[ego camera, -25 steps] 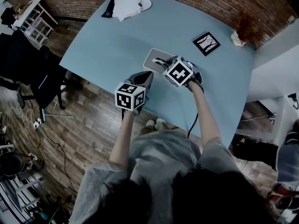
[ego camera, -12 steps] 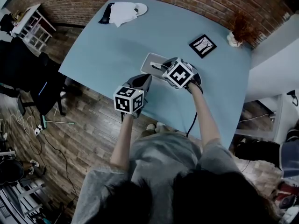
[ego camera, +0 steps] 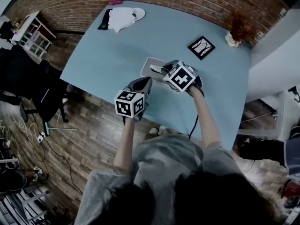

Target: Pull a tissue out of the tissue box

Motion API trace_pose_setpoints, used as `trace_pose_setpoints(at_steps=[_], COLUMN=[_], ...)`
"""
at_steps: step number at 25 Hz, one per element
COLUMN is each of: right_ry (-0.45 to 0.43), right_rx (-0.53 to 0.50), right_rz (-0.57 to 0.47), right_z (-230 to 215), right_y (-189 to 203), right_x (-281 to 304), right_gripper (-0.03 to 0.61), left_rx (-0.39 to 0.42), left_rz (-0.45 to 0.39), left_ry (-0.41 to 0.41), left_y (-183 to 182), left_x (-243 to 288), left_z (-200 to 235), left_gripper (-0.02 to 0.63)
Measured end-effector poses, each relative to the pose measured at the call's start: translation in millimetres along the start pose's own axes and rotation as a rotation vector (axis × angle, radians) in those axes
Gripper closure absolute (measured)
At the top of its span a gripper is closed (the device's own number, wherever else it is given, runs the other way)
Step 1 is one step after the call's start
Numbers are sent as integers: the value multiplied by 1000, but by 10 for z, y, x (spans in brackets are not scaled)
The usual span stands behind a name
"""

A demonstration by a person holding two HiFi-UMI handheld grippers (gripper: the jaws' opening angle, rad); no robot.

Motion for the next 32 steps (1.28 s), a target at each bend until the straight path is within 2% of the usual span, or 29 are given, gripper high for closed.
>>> trace_pose_setpoints(at_steps=[11, 32], right_ry=[28, 114], right_rx=[3, 43], right_rz=[-62, -145], right_z=[-12, 30], right_y=[-130, -109], right_x=[-207, -591], right_gripper=[577, 577], left_rx=[27, 95], left_rz=[-35, -86], left_ry=[25, 66], left_y=[-136, -347], left_x=[-30, -107], left_z=[-41, -194], left_gripper=[611, 611])
Point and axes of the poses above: the fingertips, and each gripper's own axes: x forward along the fingers, z to its left, y out of its underside, the point moved 9 cm from there along -x, backward along the fingers, and after that the axes turned 4 degrees about -x, right-handed, at the moved point
